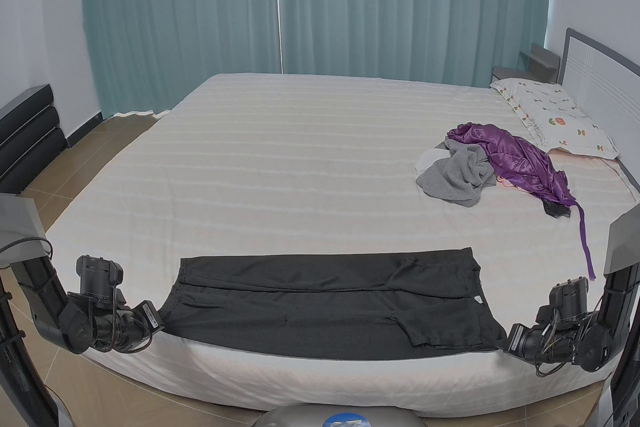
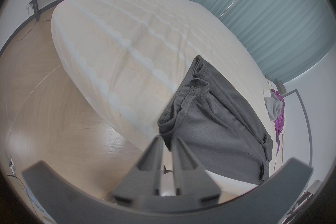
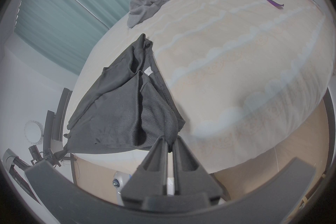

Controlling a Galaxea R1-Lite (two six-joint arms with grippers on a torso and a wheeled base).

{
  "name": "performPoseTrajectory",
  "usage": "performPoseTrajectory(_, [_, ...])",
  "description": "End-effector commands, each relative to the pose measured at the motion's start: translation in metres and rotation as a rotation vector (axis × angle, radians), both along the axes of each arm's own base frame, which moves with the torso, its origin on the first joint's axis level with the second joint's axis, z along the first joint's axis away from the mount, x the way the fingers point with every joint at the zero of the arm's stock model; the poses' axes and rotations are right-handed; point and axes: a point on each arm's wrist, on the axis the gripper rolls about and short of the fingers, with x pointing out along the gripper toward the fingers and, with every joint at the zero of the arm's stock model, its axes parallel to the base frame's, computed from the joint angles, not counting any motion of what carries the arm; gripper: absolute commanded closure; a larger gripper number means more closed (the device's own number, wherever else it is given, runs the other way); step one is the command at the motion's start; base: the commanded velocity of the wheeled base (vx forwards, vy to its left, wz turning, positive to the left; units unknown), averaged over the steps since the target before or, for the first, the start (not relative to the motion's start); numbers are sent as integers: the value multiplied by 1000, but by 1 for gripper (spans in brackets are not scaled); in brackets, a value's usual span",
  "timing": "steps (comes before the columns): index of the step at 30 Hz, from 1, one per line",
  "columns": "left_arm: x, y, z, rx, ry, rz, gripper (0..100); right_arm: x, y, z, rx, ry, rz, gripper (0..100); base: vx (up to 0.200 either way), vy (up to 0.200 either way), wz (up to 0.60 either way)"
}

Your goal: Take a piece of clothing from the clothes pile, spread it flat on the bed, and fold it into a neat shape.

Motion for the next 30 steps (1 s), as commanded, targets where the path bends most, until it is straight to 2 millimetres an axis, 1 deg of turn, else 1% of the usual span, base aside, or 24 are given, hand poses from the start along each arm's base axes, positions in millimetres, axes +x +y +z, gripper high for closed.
performPoseTrajectory(1, [0, 0, -7, 0, 26, -7, 0, -1, 1, -6, -2, 30, 9, 0, 0, 0, 0])
performPoseTrajectory(4, [0, 0, -9, -2, 33, -8, 0, 0, 1, -6, 0, 25, 10, 0, 0, 0, 0])
performPoseTrajectory(9, [5, 2, -3, -5, -1, 2, 0, 6, -4, 6, 12, -59, -18, 0, 0, 0, 0])
performPoseTrajectory(10, [8, 5, 8, -8, -49, 17, 0, 9, -9, 15, 16, -120, -45, 0, 0, 0, 0])
performPoseTrajectory(13, [11, 8, 29, -21, -135, 45, 0, 13, -16, 25, 17, -190, -81, 0, 0, 0, 0])
performPoseTrajectory(14, [11, 8, 32, -25, -149, 49, 0, 14, -18, 26, 17, -201, -87, 0, 0, 0, 0])
performPoseTrajectory(15, [14, 7, 42, -40, -194, 62, 0, 17, -20, 29, 19, -221, -99, 0, 0, 0, 0])
performPoseTrajectory(17, [18, 5, 51, -53, -230, 65, 0, 21, -21, 32, 35, -241, -111, 0, 0, 0, 0])
performPoseTrajectory(18, [18, 4, 51, -54, -230, 61, 0, 21, -21, 32, 39, -244, -115, 0, 0, 0, 0])
performPoseTrajectory(19, [22, -7, 52, -60, -236, 21, 0, 25, -22, 36, 69, -266, -142, 0, 0, 0, 0])
performPoseTrajectory(20, [23, -9, 53, -61, -238, 13, 0, 26, -22, 37, 74, -273, -146, 0, 0, 0, 0])
performPoseTrajectory(21, [26, -19, 50, -63, -232, -20, 0, 28, -22, 43, 105, -309, -171, 0, 0, 0, 0])
performPoseTrajectory(22, [29, -23, 48, -65, -224, -35, 0, 29, -21, 44, 114, -314, -177, 0, 0, 0, 0])
performPoseTrajectory(26, [40, -48, 29, -68, -134, -93, 0, 30, -19, 42, 128, -304, -179, 0, 0, 0, 0])
performPoseTrajectory(28, [43, -60, 25, -95, -106, -94, 0, 31, -21, 40, 131, -299, -183, 0, 0, 0, 0])
performPoseTrajectory(30, [45, -67, 23, -115, -87, -91, 0, 31, -21, 39, 138, -291, -178, 0, 0, 0, 0])
